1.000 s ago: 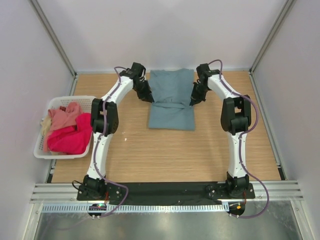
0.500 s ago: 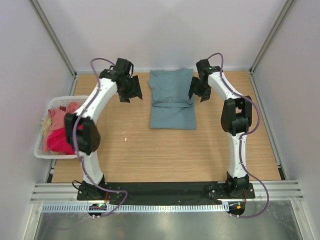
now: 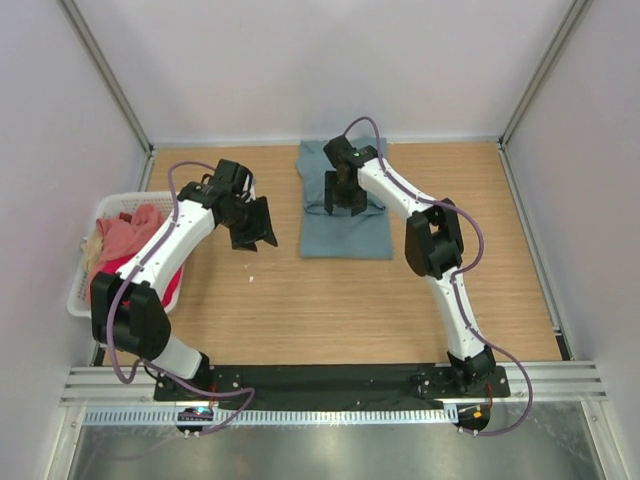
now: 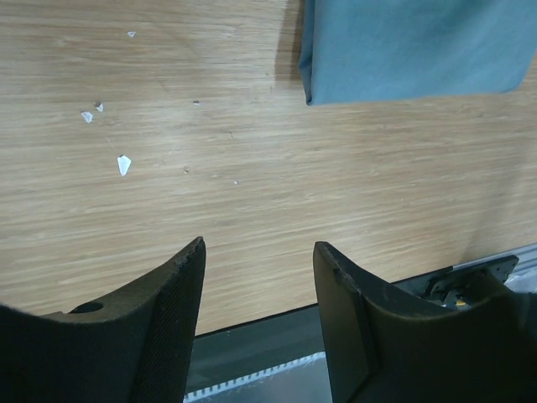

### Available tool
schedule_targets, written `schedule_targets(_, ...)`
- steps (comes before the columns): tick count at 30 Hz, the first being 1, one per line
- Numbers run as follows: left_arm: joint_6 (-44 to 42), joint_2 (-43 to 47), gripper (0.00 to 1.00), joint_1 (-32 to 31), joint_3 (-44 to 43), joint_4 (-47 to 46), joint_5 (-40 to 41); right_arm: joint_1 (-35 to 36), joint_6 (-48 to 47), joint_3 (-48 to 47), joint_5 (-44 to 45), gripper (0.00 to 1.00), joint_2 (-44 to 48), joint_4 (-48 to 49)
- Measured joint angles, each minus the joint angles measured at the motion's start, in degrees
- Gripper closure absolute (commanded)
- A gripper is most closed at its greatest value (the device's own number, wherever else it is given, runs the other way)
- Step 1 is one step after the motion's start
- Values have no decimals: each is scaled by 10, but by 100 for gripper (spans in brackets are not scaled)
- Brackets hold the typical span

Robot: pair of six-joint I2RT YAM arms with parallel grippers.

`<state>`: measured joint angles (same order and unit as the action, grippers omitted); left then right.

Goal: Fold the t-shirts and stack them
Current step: Fold the tshirt

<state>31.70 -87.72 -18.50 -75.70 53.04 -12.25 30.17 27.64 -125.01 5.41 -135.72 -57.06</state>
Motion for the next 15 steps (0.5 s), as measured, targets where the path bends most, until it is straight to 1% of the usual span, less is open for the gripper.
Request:
schedule_targets(3,-8,10,44,0,0,1,0,-9,3,-5,11,35,-23,-3)
schedule_targets(9,-14,23,45,0,0,5,-2,-13,5,-19,33,34,-39,-8)
schedule_targets(15,-19,23,45,0,0,7,-5,-10,-8,-89,81,32,-70,-1)
